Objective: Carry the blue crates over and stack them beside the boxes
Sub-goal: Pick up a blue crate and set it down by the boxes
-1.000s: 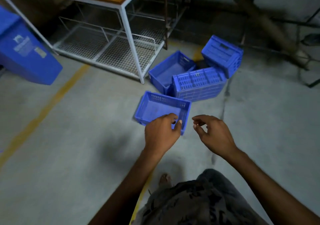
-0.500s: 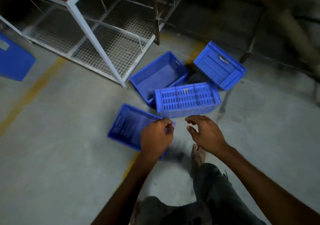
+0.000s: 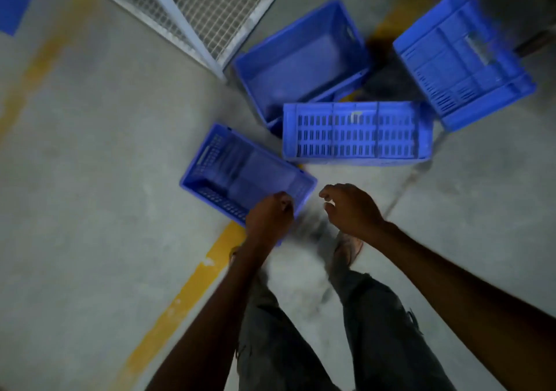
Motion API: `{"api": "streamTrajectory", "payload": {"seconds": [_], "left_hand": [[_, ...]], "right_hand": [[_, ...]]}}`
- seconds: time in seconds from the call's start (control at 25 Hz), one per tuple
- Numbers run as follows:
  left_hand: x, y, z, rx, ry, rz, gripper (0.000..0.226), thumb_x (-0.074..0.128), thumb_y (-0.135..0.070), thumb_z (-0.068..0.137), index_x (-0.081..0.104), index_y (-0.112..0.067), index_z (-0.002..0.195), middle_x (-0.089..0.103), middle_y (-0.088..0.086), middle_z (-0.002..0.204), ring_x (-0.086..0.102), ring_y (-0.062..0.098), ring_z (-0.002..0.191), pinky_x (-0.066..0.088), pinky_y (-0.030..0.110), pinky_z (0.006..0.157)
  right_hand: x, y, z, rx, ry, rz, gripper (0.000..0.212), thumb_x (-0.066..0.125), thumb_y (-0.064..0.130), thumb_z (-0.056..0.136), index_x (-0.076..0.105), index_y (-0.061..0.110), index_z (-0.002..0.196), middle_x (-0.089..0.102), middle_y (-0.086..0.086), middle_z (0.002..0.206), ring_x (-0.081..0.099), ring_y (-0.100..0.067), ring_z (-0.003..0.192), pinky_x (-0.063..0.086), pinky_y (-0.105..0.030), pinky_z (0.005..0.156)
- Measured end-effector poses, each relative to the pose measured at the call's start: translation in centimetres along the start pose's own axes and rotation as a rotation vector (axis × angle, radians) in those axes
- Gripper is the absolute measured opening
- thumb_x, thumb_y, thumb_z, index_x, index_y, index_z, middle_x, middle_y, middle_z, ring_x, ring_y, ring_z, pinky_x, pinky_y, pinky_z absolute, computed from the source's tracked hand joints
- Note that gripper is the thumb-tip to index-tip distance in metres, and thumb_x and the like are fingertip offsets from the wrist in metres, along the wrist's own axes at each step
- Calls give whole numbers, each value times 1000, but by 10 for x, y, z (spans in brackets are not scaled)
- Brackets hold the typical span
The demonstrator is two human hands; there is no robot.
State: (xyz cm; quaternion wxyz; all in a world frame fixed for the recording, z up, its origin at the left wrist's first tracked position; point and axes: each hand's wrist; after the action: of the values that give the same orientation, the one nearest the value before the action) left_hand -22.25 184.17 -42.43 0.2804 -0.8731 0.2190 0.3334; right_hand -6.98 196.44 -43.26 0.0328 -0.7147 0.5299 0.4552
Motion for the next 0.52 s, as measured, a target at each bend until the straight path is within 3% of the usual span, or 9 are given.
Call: {"api": "streamTrajectory", "payload": {"seconds": [0.2,0.32,0.4,0.52], "left_hand": [[79,148,68,-34,134,44,23,51,-15,90,66,-22,106,71,6,113,67,33,106,53,41,81],[128,239,106,-34,210,136,57,55,-5,84,57,-26,137,57,5,141,53,29,129,45,40,100],[155,293,127,10,245,254,73,54,0,80,43,-22,149,45,4,153,43,29,138,41,42,106],[196,362,144,73,265,371,86,57,1,75,33,-21,154,27,4,163,38,30,140,41,44,103]], "right_hand": [[151,23,76,-45,160,-20,28,58,18,87,68,18,114,68,-10,116,61,-36,112,51,-42,89],[259,38,118,-64,211,-66,26,57,29,83,65,14,102,69,-13,109,62,-37,107,50,-42,83],[328,50,139,-63,227,-106,31,59,31,87,62,14,113,67,-13,115,61,-36,112,50,-42,89],[423,58,157,-20,341,-166,58,53,41,96,40,10,144,55,-18,136,53,-37,126,43,-44,102]]}}
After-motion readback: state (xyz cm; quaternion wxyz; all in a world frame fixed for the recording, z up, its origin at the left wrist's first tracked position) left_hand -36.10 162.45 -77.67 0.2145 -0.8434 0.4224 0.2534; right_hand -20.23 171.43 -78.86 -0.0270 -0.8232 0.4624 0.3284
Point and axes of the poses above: each hand's wrist, its own z-axis towards the middle knuckle, its own x-axis out of the palm, y = z × x
